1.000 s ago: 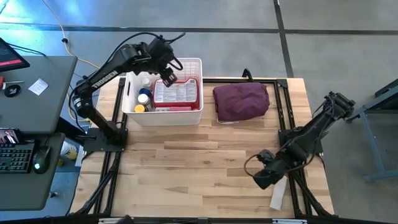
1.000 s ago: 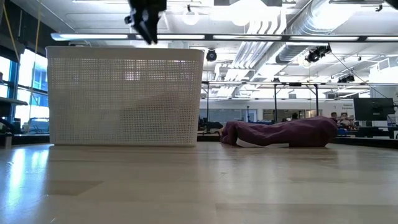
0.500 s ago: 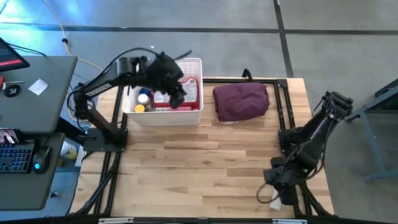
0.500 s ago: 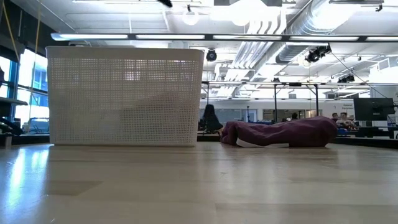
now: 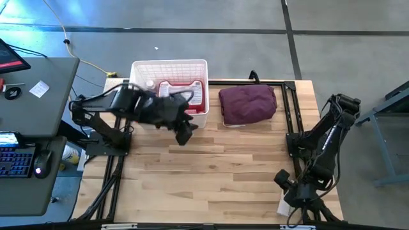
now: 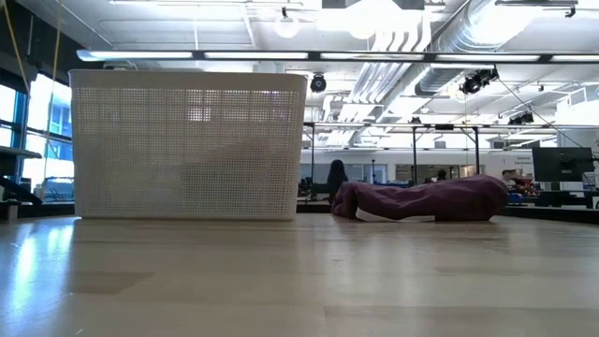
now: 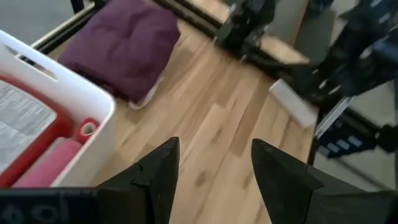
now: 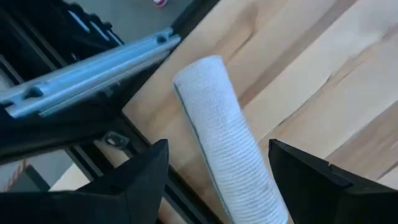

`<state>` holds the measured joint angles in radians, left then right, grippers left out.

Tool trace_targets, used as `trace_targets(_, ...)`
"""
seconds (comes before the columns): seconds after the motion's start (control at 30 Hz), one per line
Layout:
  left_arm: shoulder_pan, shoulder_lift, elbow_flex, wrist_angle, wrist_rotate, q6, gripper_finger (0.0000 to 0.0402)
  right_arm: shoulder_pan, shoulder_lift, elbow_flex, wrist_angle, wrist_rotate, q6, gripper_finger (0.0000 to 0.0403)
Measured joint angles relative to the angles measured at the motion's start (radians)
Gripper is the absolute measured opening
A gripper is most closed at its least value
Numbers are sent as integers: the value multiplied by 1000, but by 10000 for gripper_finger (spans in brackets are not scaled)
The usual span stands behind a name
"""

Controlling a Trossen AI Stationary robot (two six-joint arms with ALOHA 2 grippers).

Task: Pick & place medical supplies in basket/bin
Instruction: Put the white bandage into the white bin

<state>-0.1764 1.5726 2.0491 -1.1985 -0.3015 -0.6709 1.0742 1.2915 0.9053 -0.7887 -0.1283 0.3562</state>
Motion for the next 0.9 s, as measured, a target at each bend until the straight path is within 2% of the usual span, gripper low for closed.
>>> trace_targets(0.17, -120, 0, 0, 56, -165, -97, 231, 9, -2, -52, 18, 14, -23, 266)
trace_targets(0.3, -164, 0, 0, 123, -233, -120, 231, 8, -6, -103, 71, -4, -13, 266)
trace_targets(0.67, -171, 0, 0, 205, -268, -97, 231, 3, -8, -185, 157, -40, -27, 266)
trace_targets(0.9, -171, 0, 0, 207, -278, -96, 231, -63, 2, -180, 126, -70, -88, 266)
